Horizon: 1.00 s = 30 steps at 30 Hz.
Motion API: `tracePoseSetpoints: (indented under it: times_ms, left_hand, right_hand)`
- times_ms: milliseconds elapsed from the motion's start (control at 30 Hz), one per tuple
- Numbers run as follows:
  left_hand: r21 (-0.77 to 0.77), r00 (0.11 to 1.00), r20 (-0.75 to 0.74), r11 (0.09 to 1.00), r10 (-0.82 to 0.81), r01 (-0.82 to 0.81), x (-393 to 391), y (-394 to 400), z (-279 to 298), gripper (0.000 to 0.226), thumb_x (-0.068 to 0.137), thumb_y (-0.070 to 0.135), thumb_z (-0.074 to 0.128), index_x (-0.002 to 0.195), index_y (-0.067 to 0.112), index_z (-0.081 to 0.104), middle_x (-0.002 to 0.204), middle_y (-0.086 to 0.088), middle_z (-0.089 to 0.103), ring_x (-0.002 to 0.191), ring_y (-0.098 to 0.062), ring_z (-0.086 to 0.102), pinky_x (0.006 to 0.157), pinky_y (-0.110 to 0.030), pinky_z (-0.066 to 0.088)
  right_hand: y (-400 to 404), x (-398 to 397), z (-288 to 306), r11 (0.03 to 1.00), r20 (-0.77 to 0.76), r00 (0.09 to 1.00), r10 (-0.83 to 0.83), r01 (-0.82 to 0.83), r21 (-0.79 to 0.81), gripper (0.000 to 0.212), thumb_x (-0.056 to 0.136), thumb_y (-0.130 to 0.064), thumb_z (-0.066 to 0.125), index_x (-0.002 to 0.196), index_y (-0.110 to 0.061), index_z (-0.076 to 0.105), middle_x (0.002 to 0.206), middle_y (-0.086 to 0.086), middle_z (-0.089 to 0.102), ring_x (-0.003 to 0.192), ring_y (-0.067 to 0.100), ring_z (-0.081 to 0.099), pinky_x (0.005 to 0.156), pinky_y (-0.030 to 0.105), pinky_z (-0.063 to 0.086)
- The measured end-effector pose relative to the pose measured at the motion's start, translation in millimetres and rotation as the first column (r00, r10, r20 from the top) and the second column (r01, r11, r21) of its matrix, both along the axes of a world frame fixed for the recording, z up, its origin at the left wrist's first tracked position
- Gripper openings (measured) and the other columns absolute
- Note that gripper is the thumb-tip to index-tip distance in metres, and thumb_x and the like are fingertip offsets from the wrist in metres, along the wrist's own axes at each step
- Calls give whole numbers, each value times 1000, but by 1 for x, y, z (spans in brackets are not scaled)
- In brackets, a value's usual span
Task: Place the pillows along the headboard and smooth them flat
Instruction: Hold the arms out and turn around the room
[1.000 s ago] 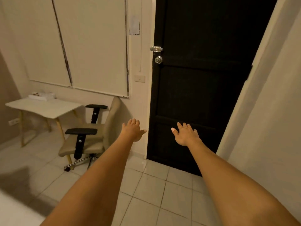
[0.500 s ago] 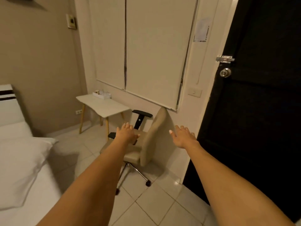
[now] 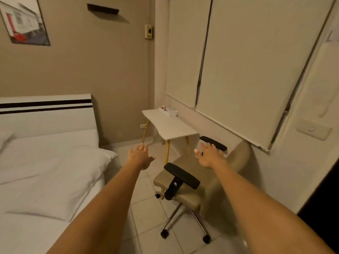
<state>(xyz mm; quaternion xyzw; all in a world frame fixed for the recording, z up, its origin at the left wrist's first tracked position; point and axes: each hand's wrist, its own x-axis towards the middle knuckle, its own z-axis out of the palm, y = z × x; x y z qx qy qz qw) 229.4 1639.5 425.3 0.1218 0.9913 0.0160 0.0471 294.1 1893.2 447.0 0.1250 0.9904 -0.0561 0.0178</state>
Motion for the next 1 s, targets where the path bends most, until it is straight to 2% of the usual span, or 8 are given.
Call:
tracePoseSetpoints:
  times_ms: [100, 233, 367, 500, 633, 767, 1000]
  left_hand:
    - [7, 996, 10, 996, 92, -92, -41, -13, -2, 72, 99, 52, 29, 154, 9, 10, 163, -9, 3, 151, -26, 5, 120, -50, 13]
    - [30, 972, 47, 973, 229, -230, -84, -29, -5, 73, 100, 51, 27, 155, 9, 5, 164, -9, -1, 151, -25, 1, 121, -49, 9]
    - [40, 939, 43, 938, 342, -343, -109, -56, -17, 68, 101, 47, 27, 155, 10, 8, 163, -9, 4, 151, -26, 6, 120, -49, 10]
    - [15, 881, 81, 883, 466, -469, -125, -96, -40, 68, 101, 49, 28, 154, 11, 10, 163, -9, 5, 150, -27, 7, 120, -49, 11]
    - [-27, 816, 112, 822, 568, -569, -152, -148, -52, 70, 101, 50, 25, 154, 9, 7, 163, -9, 2, 151, -27, 5, 121, -49, 12]
    - [-27, 772, 109, 778, 627, -628, -192, -196, -58, 70, 101, 49, 25, 154, 7, 8, 163, -9, 1, 151, -26, 3, 120, -49, 13]
    - [-51, 705, 128, 715, 698, -698, -264, -263, -67, 70, 101, 49, 27, 154, 7, 9, 163, -9, 2, 151, -24, 4, 121, -48, 13]
  right_hand:
    - [-5, -60, -9, 996, 22, 996, 87, -87, -10, 64, 101, -51, 19, 155, -18, 10, 162, 13, 10, 150, 31, 7, 118, 51, 13]
    - [-13, -141, -6, 975, -4, 975, 221, -221, -2, 62, 101, -50, 19, 152, -16, 18, 158, 14, 22, 146, 32, 19, 117, 52, 19]
    - [-39, -215, -5, 945, 1, 945, 328, -328, -1, 62, 101, -50, 17, 154, -19, 14, 160, 10, 17, 146, 30, 18, 117, 50, 18]
    - [-79, -264, -20, 904, 21, 904, 426, -425, -34, 62, 100, -50, 22, 152, -16, 22, 159, 11, 22, 145, 31, 20, 115, 50, 21]
    - [-129, -316, -31, 857, 41, 857, 514, -512, -51, 62, 101, -48, 24, 153, -14, 21, 160, 12, 20, 148, 32, 16, 117, 49, 20]
    - [-179, -372, -40, 826, 40, 825, 564, -561, -53, 62, 101, -48, 21, 154, -16, 15, 162, 13, 13, 149, 30, 12, 118, 50, 18]
    - [-253, -471, -60, 795, 39, 797, 603, -597, -106, 65, 100, -51, 22, 154, -17, 15, 162, 11, 12, 150, 28, 11, 119, 48, 16]
